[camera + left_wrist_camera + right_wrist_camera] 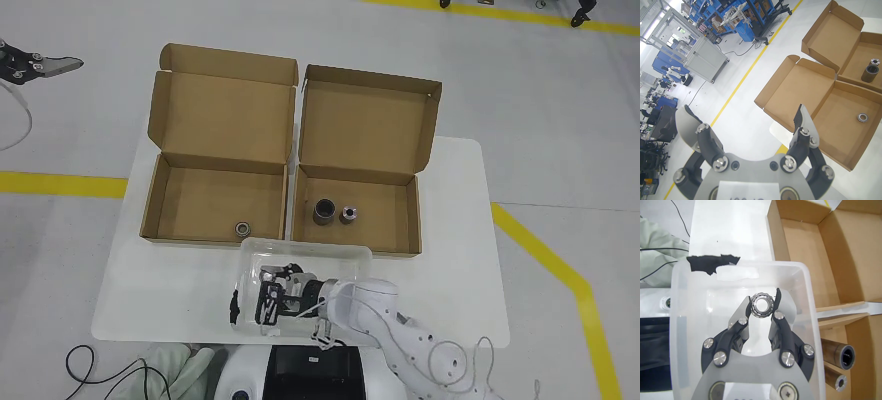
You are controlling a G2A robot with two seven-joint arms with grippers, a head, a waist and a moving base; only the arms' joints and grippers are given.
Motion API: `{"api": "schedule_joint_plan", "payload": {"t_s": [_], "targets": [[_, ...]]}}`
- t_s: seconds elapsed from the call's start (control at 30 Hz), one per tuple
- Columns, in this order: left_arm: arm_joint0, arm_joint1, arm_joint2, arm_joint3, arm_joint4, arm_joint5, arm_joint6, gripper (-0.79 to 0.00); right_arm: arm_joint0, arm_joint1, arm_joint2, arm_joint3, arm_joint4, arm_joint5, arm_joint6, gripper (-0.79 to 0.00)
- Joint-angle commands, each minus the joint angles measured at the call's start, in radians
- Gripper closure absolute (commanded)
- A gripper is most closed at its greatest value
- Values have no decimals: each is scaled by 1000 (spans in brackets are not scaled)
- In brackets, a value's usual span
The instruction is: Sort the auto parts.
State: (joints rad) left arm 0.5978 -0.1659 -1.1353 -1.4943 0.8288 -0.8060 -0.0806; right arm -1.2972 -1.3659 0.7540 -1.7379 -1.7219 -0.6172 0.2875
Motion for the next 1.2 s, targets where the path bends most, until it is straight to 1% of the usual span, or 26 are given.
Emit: {"api": "schedule_joint_plan", "payload": {"t_s": [0.0, 0.1, 0.2, 0.37, 0.5, 0.63, 0.77, 0.97, 1.17], "targets": [[0, 0, 0, 0, 0, 0, 0, -785, -5, 5, 18, -16, 3, 0, -39, 0], [0, 0, 0, 0, 0, 0, 0, -785, -8, 12, 43, -28, 19, 6, -126, 0], [0, 0, 0, 0, 0, 0, 0, -785, -8, 16, 61, -29, 25, 19, -187, 0], [0, 0, 0, 0, 0, 0, 0, -785, 23, 17, 83, -22, 62, 24, -315, 0], [0, 0, 0, 0, 0, 0, 0, -785, 58, 16, 102, -38, 98, 20, -365, 0], [0, 0, 0, 0, 0, 0, 0, -785, 85, 16, 116, -82, 123, 14, -368, 0], [0, 0, 0, 0, 0, 0, 0, -785, 104, 15, 132, -139, 149, 28, -345, 0], [0, 0, 0, 0, 0, 0, 0, -785, 165, 6, 133, -198, 196, 45, -304, 0], [0, 0, 0, 0, 0, 0, 0, -785, 213, 0, 147, -282, 258, 50, -221, 0]]}}
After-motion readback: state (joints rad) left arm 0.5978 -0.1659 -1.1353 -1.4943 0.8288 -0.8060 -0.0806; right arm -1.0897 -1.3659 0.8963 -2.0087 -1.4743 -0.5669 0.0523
